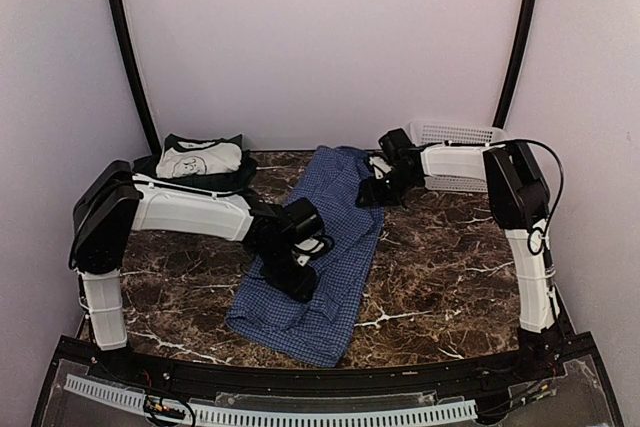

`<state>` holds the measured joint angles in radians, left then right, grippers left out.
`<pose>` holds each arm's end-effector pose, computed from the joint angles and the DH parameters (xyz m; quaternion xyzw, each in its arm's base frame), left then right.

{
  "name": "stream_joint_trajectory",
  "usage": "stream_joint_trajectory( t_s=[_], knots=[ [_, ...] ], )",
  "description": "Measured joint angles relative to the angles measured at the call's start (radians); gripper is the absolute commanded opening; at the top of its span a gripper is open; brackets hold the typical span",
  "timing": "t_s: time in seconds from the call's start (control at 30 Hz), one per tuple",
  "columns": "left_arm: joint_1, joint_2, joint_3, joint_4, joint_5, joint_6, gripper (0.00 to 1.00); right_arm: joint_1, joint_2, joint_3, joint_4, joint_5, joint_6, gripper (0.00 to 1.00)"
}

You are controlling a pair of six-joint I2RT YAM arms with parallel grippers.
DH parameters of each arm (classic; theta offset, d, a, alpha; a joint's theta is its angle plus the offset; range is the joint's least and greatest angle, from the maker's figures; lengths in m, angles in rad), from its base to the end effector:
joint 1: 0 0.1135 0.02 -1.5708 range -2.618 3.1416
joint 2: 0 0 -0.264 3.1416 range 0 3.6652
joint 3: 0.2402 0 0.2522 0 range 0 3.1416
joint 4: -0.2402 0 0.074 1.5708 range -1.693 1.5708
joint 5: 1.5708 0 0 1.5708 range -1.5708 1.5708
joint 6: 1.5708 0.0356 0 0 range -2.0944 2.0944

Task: Fold and stack the mixed laundry pile
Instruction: Rotate the rectangle-folded shirt at the center of the board.

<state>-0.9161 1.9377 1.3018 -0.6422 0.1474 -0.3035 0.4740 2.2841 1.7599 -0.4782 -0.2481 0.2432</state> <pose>0.2266 -0.3038 0.1581 0.3077 0.9375 -0.1430 0.0775 0.4349 0.2329 0.1510 -0.1441 0.9422 0.2089 0.2189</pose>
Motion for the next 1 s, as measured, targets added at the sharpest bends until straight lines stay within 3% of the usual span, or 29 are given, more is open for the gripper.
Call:
stream_joint_trajectory(
  t_s=[0.2, 0.43, 0.63, 0.83, 1.0],
  knots=[
    [-0.123, 0.090, 0.109, 0.069, 0.111, -0.023, 0.46, 0.000, 0.000, 0.001, -0.004, 0.013, -0.032, 0.64],
    [-0.124, 0.140, 0.164, 0.114, 0.192, -0.060, 0.45, -0.004, 0.064, 0.108, -0.040, 0.009, -0.079, 0.64],
    [-0.123, 0.146, 0.176, 0.116, 0.207, -0.063, 0.46, -0.007, 0.087, 0.151, -0.053, 0.018, -0.136, 0.70],
    [-0.119, 0.129, 0.177, 0.097, 0.180, -0.054, 0.55, -0.023, 0.047, 0.150, -0.100, 0.095, -0.192, 0.74],
    [-0.074, 0.021, 0.176, 0.065, 0.140, -0.066, 0.63, -0.066, -0.097, 0.148, -0.145, 0.112, -0.209, 0.77]
  ],
)
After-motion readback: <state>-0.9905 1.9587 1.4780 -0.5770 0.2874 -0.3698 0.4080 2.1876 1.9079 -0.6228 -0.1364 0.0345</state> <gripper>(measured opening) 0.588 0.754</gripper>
